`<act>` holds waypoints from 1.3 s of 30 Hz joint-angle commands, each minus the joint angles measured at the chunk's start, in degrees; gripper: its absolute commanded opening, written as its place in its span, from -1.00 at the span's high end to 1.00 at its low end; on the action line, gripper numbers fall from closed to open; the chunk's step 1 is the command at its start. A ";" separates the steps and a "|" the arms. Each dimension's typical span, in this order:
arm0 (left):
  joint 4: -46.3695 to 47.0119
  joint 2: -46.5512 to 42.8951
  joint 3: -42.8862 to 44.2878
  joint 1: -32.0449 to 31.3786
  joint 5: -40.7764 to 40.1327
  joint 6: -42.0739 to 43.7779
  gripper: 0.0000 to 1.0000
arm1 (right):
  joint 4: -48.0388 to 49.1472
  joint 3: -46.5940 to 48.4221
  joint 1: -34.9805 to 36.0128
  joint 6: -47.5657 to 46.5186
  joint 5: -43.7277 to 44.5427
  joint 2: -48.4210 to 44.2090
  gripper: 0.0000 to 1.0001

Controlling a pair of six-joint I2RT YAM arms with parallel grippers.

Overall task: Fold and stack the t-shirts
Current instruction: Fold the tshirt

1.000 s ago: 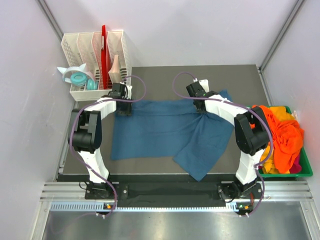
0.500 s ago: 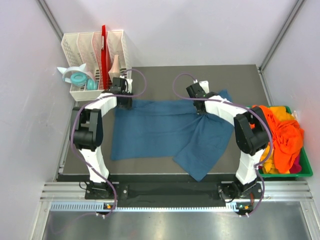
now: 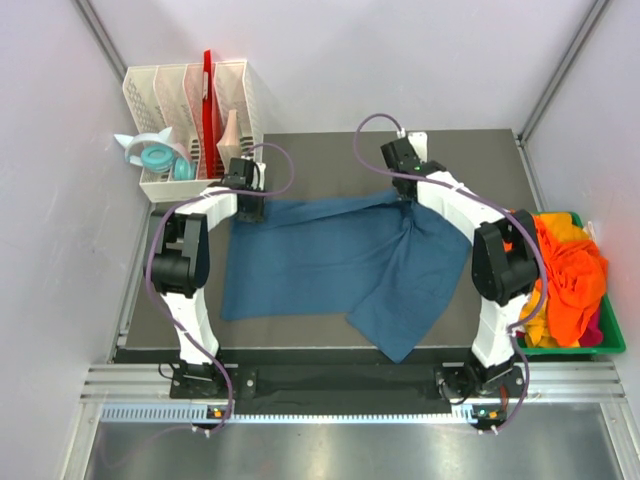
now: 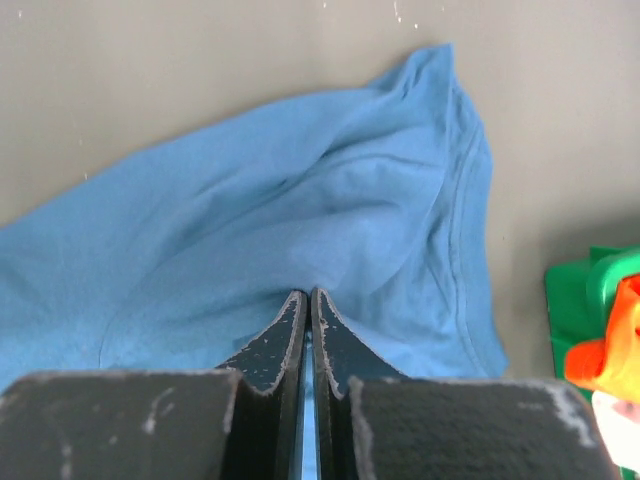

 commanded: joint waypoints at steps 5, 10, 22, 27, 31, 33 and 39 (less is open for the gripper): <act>1.74 0.81 -1.93 0.28 -4.37 0.82 0.21 | -3.67 9.21 -3.85 0.66 2.54 7.63 0.94; 1.83 1.25 -2.02 0.28 -4.72 1.35 0.21 | -4.03 13.26 -6.40 1.71 4.03 12.81 0.46; 1.04 1.95 -0.26 0.28 -3.50 1.00 0.22 | 2.03 5.28 -0.19 -2.33 1.85 1.51 0.18; 0.87 2.13 0.00 0.28 -2.26 0.74 0.22 | 3.79 -5.35 5.10 0.65 0.79 -2.55 0.26; 0.69 2.48 0.26 0.19 -1.91 0.65 0.22 | 4.50 -8.97 6.34 4.34 -2.19 -2.04 0.31; 0.52 2.48 0.35 0.19 -1.56 0.56 0.22 | 4.41 -8.88 6.34 4.87 -2.38 -1.06 0.32; 0.43 2.56 0.09 0.10 -1.91 0.82 0.22 | 4.06 -4.14 3.45 4.70 -3.17 5.26 0.35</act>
